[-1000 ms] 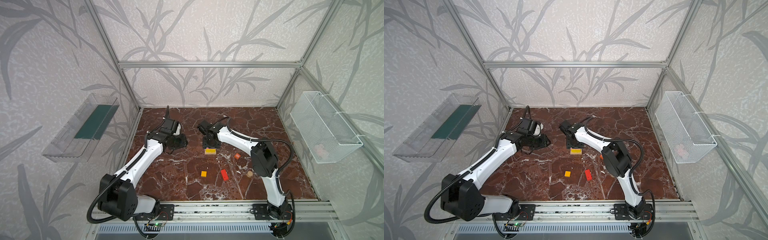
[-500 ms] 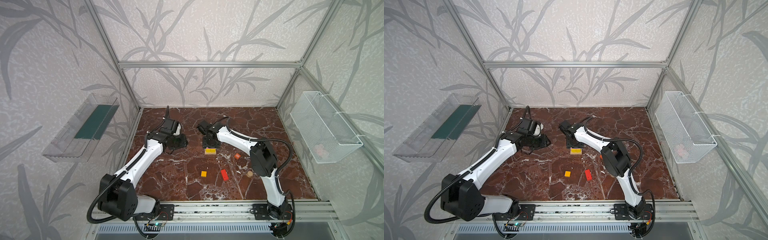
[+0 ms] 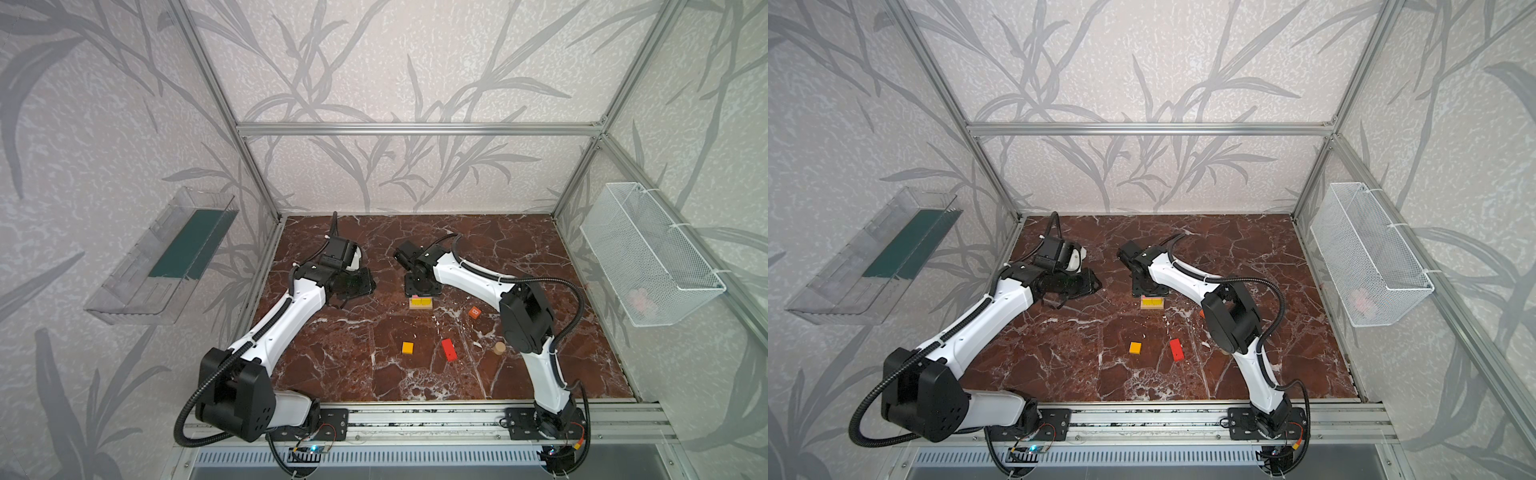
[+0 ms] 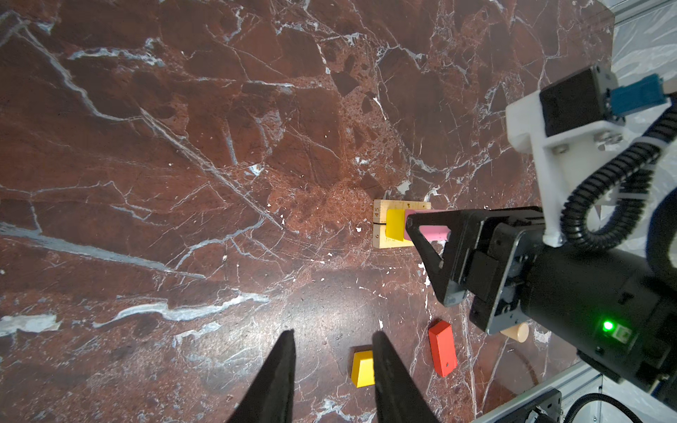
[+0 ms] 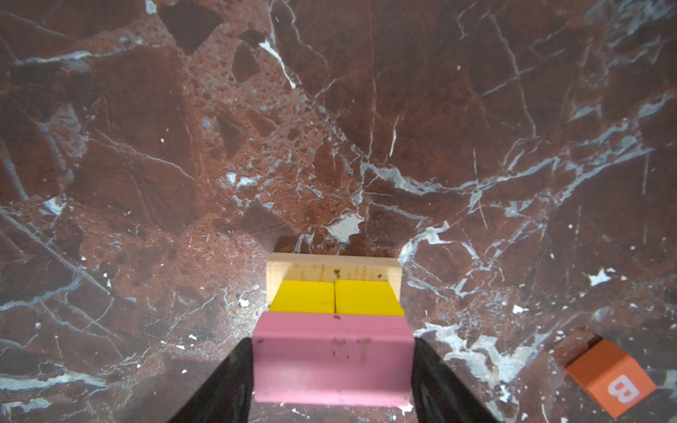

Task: Build the wood block tower
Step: 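Lower the pink bar onto the two yellow cubes with the right gripper, then open the right gripper and raise it off the pink bar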

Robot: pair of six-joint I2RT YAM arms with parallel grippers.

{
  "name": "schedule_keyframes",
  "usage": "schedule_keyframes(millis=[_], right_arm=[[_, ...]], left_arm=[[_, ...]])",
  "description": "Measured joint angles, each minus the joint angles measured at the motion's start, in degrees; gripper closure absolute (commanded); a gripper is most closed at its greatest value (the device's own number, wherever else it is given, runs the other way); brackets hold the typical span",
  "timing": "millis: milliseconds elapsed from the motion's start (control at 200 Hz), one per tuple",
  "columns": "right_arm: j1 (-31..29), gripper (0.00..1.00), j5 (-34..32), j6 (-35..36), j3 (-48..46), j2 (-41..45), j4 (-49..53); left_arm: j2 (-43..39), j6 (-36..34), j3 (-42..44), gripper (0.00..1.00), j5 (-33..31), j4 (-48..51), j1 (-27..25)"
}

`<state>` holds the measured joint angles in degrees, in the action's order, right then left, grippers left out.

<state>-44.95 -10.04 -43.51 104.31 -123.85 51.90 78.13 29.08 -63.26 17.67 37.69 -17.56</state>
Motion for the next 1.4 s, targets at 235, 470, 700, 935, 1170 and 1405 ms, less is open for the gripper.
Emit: schedule_keyframes(millis=[235,470,700,935,1170,1405], right_arm=[[0.0,0.29,0.0,0.0,0.0,0.0,0.0],[0.0,0.24,0.0,0.0,0.0,0.0,0.1],[-0.3,0.19,-1.3,-0.4,0.0,0.2,-0.2],[-0.5,0.02,-2.6,-0.8,-3.0,4.2,-1.1],[-0.5,0.01,-3.5,-0.9,-9.0,12.4,-3.4],[-0.5,0.01,-4.5,0.1,-16.4,20.2,-7.2]], left_arm=[[0.0,0.0,0.0,0.65,0.0,0.0,0.0],[0.0,0.0,0.0,0.65,0.0,0.0,0.0],[0.0,0.0,0.3,0.65,0.0,0.0,0.1],[0.0,0.0,0.4,0.65,0.0,0.0,0.1],[0.0,0.1,0.4,0.67,0.0,0.0,0.1],[0.0,0.5,0.4,0.67,0.0,0.4,-0.2]])
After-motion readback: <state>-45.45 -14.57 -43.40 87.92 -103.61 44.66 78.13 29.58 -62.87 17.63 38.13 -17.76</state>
